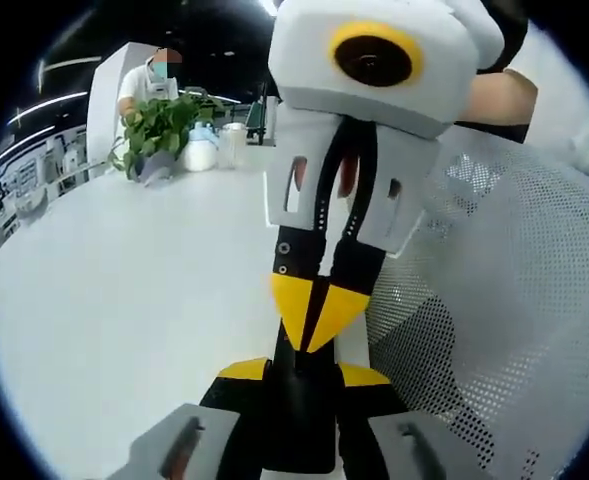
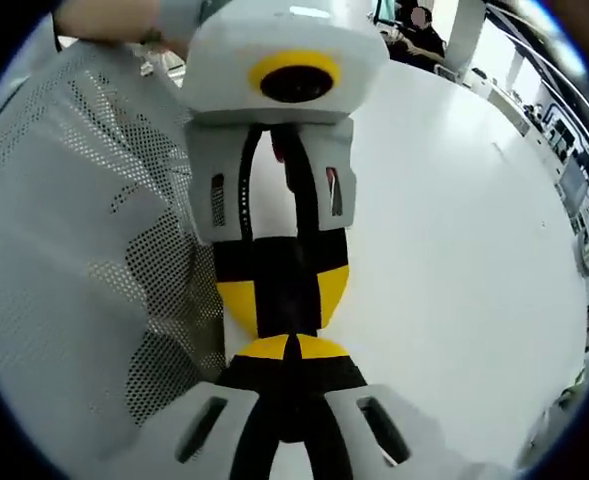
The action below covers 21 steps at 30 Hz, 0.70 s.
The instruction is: Press the specified remote control buttons in sequence, fully releasing each button before pressing the next.
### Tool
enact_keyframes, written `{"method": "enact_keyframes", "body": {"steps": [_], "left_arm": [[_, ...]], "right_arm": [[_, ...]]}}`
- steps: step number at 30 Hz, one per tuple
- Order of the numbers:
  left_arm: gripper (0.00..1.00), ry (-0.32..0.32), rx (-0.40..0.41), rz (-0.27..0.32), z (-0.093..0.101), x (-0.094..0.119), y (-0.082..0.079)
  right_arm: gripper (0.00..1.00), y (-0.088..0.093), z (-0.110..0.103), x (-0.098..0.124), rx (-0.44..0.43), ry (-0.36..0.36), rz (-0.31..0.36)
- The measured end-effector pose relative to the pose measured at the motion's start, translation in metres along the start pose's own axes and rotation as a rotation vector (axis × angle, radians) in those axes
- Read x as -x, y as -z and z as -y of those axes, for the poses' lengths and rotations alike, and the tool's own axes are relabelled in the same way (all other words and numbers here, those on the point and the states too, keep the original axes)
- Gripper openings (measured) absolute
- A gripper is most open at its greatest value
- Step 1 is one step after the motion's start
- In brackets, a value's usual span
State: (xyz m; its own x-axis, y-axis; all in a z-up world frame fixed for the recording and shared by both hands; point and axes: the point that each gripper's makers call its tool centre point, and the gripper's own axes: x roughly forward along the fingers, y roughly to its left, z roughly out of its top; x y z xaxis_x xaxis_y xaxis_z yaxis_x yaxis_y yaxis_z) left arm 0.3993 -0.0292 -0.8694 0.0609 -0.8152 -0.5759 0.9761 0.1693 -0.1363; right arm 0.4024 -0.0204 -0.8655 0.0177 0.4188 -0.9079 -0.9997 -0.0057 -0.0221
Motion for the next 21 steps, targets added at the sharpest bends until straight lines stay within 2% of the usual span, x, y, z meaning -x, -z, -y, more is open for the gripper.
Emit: {"method": "enact_keyframes", "body": {"steps": [4, 11, 14, 17, 21], "left_arm": [[0.25, -0.001, -0.014, -0.003, 0.0005, -0.0001, 0.0003], [0.25, 0.002, -0.029, -0.009, 0.0005, -0.0017, 0.0004], [0.25, 0.002, -0.034, -0.011, 0.0007, -0.002, 0.0003], [0.25, 0.002, -0.033, -0.012, 0.0008, -0.0022, 0.0003], [0.25, 0.004, -0.03, -0.012, 0.001, -0.0022, 0.0004]], "right_arm": [[0.0, 0.0002, -0.0015, -0.0016, 0.061, 0.003, -0.028], [0.0, 0.0009, -0.0019, -0.0042, 0.111, -0.001, -0.075], [0.0, 0.0008, -0.0034, -0.0045, 0.146, 0.018, -0.098], [0.0, 0.0014, -0.003, -0.0034, 0.141, 0.038, -0.094], [0.0, 0.0013, -0.0012, -0.0029, 0.009, 0.048, -0.027]]}}
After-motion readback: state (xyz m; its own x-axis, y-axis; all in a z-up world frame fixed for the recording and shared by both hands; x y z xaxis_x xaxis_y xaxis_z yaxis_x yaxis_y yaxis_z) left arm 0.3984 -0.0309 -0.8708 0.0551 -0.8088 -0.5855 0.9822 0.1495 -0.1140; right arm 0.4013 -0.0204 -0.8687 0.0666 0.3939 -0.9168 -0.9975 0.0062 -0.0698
